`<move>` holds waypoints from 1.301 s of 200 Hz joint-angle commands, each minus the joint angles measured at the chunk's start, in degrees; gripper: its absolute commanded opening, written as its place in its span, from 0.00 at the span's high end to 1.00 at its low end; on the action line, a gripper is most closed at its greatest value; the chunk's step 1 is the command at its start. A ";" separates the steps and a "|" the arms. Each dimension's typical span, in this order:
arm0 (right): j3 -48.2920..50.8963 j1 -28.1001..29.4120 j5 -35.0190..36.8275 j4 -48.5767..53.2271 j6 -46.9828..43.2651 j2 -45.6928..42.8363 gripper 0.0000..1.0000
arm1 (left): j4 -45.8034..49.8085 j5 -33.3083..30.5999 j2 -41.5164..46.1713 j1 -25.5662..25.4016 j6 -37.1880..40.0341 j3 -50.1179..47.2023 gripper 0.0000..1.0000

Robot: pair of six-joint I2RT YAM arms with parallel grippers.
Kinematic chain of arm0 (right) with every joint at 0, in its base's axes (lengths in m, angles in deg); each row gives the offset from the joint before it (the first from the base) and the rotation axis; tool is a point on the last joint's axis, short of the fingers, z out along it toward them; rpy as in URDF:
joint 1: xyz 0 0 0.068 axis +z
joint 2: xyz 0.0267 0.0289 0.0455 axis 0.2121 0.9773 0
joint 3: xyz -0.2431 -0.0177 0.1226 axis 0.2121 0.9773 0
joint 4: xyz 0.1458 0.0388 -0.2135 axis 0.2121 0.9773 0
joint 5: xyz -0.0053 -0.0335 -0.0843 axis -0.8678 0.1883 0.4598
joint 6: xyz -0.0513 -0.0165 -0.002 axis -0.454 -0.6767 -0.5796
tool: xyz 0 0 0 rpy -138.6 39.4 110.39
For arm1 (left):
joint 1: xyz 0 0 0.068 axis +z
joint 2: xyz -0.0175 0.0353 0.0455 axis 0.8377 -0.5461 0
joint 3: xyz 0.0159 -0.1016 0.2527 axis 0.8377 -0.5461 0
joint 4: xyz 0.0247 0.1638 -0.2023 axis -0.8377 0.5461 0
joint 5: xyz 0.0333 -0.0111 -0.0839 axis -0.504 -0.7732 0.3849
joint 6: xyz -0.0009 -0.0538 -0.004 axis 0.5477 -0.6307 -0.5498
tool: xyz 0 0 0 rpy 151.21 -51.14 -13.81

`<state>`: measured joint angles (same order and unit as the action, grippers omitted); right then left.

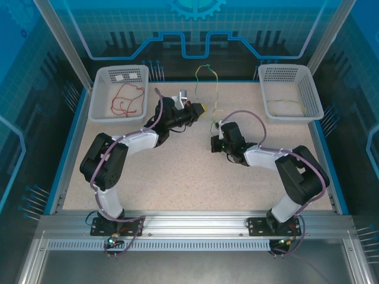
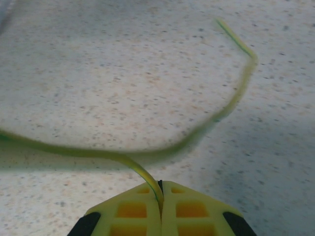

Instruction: Untangle the cables

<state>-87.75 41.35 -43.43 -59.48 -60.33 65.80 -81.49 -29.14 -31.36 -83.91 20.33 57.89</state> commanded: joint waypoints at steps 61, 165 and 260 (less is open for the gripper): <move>1.47 -0.63 -0.33 -0.87 -5.65 -4.60 0.81 | -4.07 4.55 1.55 -2.33 -0.11 -4.13 1.00; 11.73 -1.31 3.74 5.18 -16.22 -29.77 0.23 | 15.16 -1.19 8.01 1.80 13.56 -2.23 1.00; 12.35 -1.83 -3.36 2.15 -18.31 -36.79 0.10 | 17.56 1.80 8.38 1.52 16.64 0.05 1.00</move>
<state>-72.58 40.19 -46.68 -56.90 -76.98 29.91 -65.79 -28.90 -25.00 -82.09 34.43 55.59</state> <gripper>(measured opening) 0.890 0.067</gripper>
